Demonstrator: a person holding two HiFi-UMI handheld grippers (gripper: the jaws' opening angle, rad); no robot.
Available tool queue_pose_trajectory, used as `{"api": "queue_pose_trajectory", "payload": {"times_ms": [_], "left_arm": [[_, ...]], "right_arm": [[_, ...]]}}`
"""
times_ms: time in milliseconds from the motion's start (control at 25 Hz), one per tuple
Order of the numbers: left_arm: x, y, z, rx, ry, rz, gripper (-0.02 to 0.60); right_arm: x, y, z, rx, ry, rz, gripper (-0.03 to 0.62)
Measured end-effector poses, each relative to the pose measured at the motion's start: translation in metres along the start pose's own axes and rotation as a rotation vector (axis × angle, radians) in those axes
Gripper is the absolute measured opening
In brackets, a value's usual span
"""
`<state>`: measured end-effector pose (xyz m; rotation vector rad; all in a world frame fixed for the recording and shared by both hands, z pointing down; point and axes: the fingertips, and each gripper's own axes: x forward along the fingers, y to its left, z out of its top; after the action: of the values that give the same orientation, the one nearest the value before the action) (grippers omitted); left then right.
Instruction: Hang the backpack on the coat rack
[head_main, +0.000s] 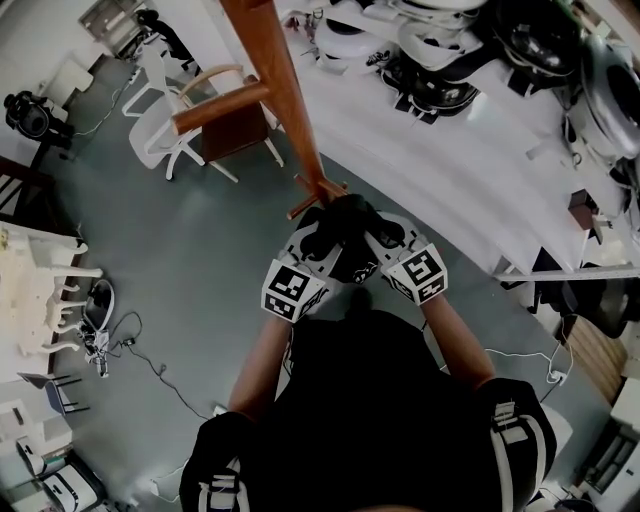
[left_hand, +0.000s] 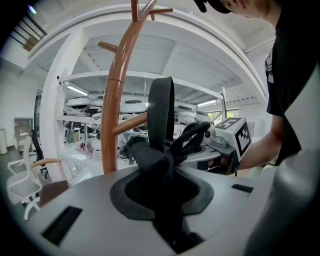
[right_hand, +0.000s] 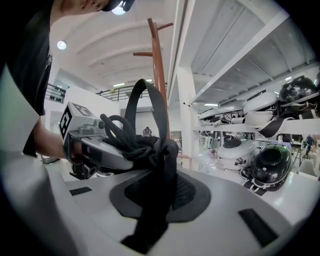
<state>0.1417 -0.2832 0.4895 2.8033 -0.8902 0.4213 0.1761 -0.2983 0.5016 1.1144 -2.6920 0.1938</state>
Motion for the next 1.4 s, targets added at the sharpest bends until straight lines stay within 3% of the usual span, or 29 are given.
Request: {"api": "queue_pose_trajectory", "payload": {"times_ms": [760,1400], "left_arm": [[0.022,0.028,-0.006,-0.051,0.024,0.119,0.091],[0.031,0.049,-0.025,-0.116,0.037,0.186,0.091]], "right_arm": [[0.030,-0.026,-0.006,-0.012,0.040,0.113,0.081],[0.054,-0.037,-0.017,-0.016,0.054,0.131,0.083]]}}
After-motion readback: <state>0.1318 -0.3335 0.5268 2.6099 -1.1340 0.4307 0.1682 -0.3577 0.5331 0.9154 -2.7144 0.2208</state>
